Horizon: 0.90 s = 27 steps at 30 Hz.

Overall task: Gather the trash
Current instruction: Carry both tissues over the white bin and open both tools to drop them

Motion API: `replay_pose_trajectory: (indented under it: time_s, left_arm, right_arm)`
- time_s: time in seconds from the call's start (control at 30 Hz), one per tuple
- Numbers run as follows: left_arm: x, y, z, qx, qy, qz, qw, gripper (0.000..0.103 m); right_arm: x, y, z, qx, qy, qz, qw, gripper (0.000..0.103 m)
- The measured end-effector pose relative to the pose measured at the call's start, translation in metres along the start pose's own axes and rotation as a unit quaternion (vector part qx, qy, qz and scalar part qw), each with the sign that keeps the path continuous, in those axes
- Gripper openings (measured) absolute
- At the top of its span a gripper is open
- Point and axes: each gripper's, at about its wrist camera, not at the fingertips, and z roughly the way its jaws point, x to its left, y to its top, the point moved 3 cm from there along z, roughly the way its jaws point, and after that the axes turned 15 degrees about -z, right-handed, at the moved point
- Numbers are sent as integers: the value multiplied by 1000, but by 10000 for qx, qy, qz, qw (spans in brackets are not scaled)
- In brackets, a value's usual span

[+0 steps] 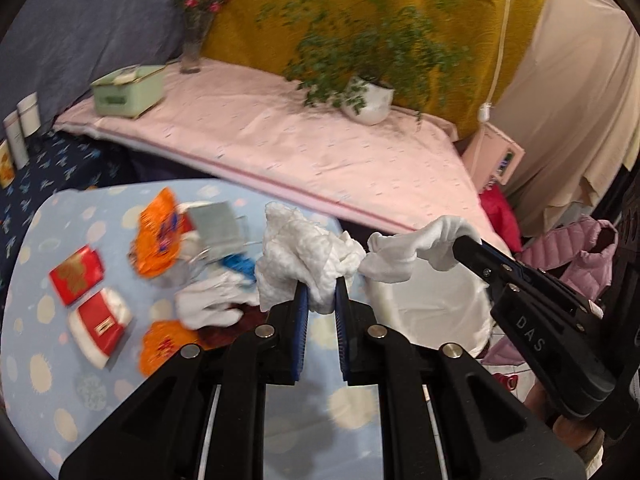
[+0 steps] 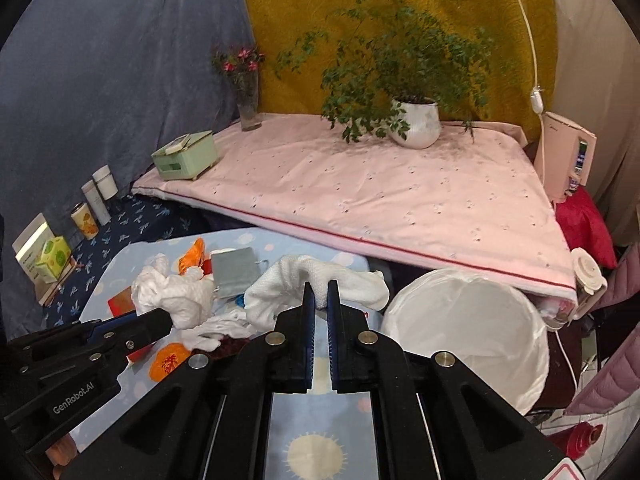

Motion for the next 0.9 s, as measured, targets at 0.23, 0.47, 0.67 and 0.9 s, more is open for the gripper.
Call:
replay_pose_trajectory:
  time_s: [0.23, 0.47, 0.67, 0.9]
  left_arm:
    - [-68, -8, 24, 197, -471, 391, 9979, 12]
    - [-123, -30, 62, 481, -707, 793, 9932, 13]
    - [-146, -44, 89, 730, -739, 896, 9906, 13]
    - [-150, -46, 108, 723, -622, 794, 9923, 47]
  right_arm:
    - [-69, -5, -21, -13, -518, 306, 9982, 6]
    - [-124, -36, -18, 221, -789, 668, 9944, 6]
    - [-150, -54, -7, 438, -938, 846, 9910, 6]
    - [-165, -64, 1, 548, -1065, 1015, 9876, 18]
